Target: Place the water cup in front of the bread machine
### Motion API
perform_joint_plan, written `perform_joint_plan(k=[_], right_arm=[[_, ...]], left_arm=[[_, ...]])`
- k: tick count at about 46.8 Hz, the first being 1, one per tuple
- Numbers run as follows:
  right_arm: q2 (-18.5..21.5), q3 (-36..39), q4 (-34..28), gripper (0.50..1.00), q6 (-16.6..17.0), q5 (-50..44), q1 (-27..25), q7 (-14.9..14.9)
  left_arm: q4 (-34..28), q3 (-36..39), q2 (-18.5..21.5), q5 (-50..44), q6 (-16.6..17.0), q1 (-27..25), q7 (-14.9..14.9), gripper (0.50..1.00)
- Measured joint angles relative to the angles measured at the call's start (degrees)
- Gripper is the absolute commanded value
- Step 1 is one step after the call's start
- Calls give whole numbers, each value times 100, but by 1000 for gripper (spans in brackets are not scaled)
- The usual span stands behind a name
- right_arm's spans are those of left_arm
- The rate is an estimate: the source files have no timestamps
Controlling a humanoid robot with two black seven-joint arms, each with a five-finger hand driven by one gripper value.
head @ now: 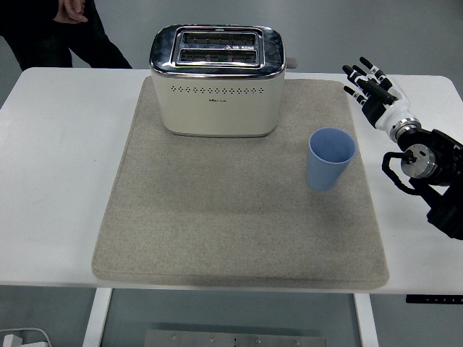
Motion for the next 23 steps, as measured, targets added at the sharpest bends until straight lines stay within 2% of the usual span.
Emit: perform_joint_plan(k=[23], right_arm=[[-6,0,2,921,1,0,-11,-5]], left_arm=[[28,18,0,9,11,-5,-10,1000]])
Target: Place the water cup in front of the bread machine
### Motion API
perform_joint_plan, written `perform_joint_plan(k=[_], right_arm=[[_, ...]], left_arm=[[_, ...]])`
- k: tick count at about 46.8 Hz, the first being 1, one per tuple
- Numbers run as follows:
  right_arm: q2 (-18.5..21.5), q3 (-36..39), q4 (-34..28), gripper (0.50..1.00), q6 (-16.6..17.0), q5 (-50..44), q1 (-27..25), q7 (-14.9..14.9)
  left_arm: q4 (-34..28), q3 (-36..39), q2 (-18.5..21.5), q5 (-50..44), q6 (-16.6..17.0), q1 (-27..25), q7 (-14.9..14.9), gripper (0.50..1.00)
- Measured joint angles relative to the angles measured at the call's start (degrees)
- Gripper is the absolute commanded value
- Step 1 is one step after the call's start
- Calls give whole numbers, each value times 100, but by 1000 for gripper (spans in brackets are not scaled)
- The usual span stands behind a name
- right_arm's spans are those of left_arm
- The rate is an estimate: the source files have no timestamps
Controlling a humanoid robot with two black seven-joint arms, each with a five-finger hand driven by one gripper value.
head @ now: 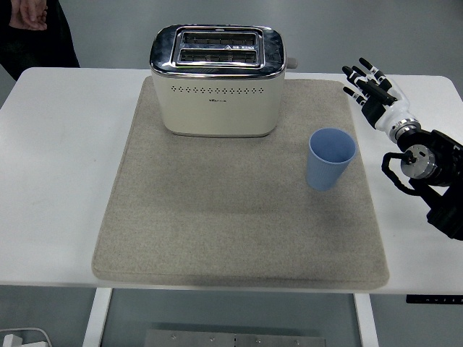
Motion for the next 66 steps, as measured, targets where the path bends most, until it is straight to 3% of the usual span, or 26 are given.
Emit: perform_joint_plan(k=[66], right_arm=[[-11,17,-2,921,61,-5,-29,13]], left_arm=[[0,-8,0,-5,-3,-3,0,1000]])
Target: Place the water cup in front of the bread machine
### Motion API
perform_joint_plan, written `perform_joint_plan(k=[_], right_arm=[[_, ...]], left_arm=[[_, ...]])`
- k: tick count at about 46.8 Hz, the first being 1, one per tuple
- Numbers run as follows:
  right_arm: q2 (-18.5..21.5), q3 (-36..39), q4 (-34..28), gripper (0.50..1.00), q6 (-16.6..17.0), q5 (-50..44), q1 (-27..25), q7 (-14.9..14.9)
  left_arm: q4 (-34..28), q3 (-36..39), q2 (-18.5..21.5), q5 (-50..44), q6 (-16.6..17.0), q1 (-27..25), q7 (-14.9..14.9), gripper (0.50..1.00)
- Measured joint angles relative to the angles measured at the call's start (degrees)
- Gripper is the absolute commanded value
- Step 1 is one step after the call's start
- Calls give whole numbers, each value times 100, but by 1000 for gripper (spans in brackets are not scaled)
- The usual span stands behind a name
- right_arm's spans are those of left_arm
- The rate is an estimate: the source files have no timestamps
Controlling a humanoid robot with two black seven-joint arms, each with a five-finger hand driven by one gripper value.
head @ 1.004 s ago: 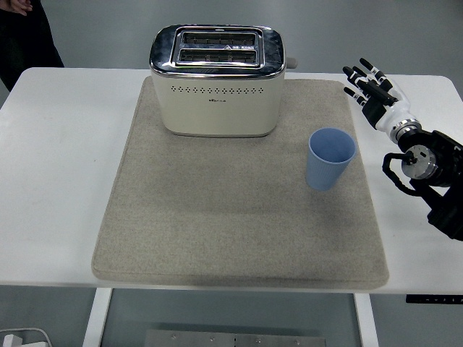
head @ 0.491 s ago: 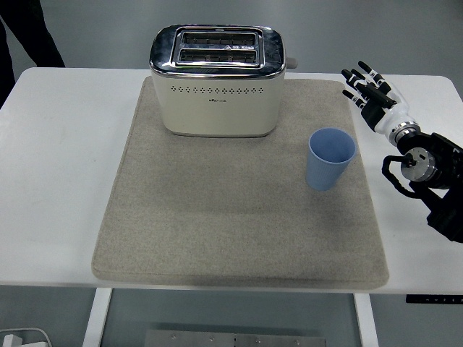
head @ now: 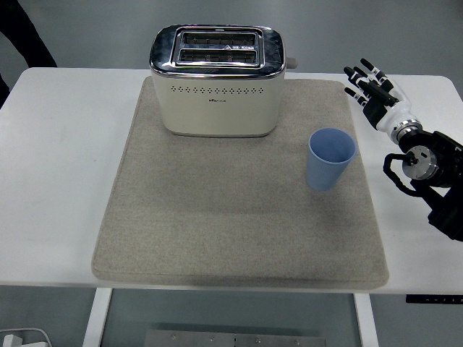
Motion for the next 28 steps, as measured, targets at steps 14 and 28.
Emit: perform_joint_plan(k=[14,28], right_arm=[[-293,-68,405,921,25,-96,-110,267],[-923,-64,1240,921,105,-1046,-453,657]], left_arm=[[0,0,0,0,0,-2,0,1000],[0,0,0,0,0,1,0,1000]])
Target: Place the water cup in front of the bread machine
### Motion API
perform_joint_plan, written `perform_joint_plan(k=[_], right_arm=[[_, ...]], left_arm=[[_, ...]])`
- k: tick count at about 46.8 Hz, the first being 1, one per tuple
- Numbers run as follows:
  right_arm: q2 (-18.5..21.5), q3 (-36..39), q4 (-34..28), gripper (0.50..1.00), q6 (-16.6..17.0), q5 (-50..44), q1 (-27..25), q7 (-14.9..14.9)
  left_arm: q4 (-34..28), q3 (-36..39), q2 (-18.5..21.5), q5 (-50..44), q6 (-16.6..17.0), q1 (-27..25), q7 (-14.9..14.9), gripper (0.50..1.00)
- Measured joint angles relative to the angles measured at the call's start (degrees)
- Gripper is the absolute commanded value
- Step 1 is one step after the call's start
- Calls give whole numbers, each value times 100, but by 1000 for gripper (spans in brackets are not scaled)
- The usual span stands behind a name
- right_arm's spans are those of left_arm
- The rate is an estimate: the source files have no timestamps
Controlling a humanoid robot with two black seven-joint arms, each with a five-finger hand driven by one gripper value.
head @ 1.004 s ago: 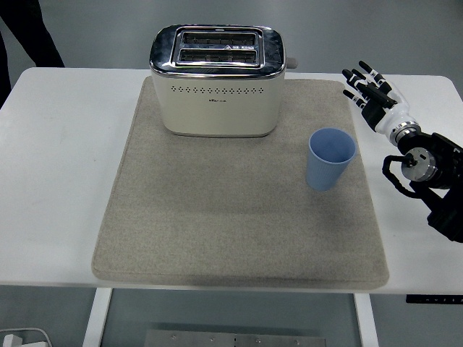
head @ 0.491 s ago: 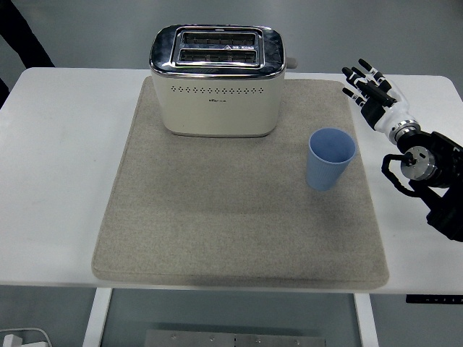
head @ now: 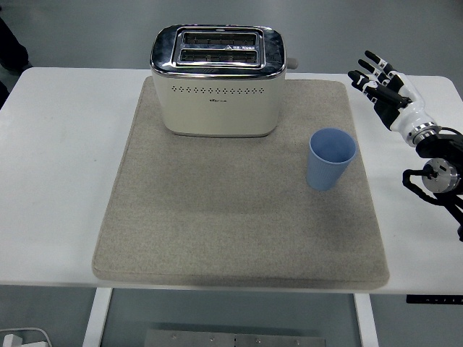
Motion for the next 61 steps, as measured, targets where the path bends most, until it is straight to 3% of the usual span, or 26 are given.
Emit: perform_joint_plan(k=[11,24,32,48,61], right_arm=[[-497,2,157,921,435,-357,-401,489],[-1394,4,773,921,1103,-576,-941,994],[-1550,4,852,921,1117,-1190,-1258,1462],[-1744,-1,1086,921,1056,-2174,-1743,1482],[-1672,-6,1078,921,652,-2945,-1790,1482]], left_arm=[[0,0,0,0,0,-2,0,1000],[0,0,0,1,0,2,0,1000],[-2,0,0,2,0,-2,0,1000],[0,0,0,1,0,-2,0,1000],[0,0,0,-1,0,2,0,1000]])
